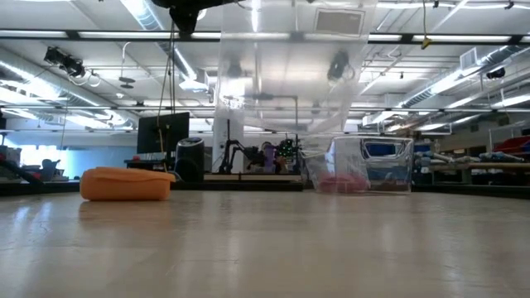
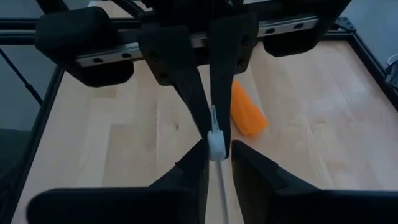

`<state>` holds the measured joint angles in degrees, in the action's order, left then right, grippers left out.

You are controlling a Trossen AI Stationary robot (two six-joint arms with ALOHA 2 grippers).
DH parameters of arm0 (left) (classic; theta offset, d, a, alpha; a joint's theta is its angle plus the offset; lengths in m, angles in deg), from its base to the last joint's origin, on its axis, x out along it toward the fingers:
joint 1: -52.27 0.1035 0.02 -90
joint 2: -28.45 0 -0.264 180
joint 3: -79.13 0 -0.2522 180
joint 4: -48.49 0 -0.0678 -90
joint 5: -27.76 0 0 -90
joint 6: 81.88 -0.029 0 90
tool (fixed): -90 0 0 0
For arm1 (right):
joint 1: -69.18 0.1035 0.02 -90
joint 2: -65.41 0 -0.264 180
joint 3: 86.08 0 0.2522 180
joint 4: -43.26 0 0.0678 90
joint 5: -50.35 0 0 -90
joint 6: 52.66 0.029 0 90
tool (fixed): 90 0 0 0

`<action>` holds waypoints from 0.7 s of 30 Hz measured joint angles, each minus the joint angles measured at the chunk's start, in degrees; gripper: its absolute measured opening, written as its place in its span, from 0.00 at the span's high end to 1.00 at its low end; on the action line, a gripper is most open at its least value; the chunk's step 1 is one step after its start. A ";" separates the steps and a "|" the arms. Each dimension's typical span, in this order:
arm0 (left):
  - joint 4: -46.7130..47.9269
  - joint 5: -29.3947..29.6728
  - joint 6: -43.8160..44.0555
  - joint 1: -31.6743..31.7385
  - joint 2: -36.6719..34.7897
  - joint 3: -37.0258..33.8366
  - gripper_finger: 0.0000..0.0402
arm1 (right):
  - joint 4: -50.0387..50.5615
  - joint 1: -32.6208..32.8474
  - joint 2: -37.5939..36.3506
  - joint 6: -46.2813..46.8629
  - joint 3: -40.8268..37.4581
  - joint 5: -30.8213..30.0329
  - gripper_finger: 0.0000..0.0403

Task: Roll bandage
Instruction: Open the transparent zip bag

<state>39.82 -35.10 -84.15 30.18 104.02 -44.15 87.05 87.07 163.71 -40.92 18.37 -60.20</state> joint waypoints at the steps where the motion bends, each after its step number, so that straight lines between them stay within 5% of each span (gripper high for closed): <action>1: 0.01 0.01 0.01 0.01 0.00 0.00 1.00 | 0.01 -0.06 0.00 -0.02 0.00 0.01 0.85; 7: 0.78 -0.02 0.72 0.47 -0.04 0.00 1.00 | 0.01 -0.11 0.00 -1.03 -0.06 0.06 0.97; 21: 2.48 0.15 0.72 0.72 -0.04 0.15 1.00 | 3.87 1.41 0.02 0.91 0.00 -0.88 0.97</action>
<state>42.31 -34.95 -83.43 30.90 103.98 -43.99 90.92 88.48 163.73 -40.01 18.38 -61.08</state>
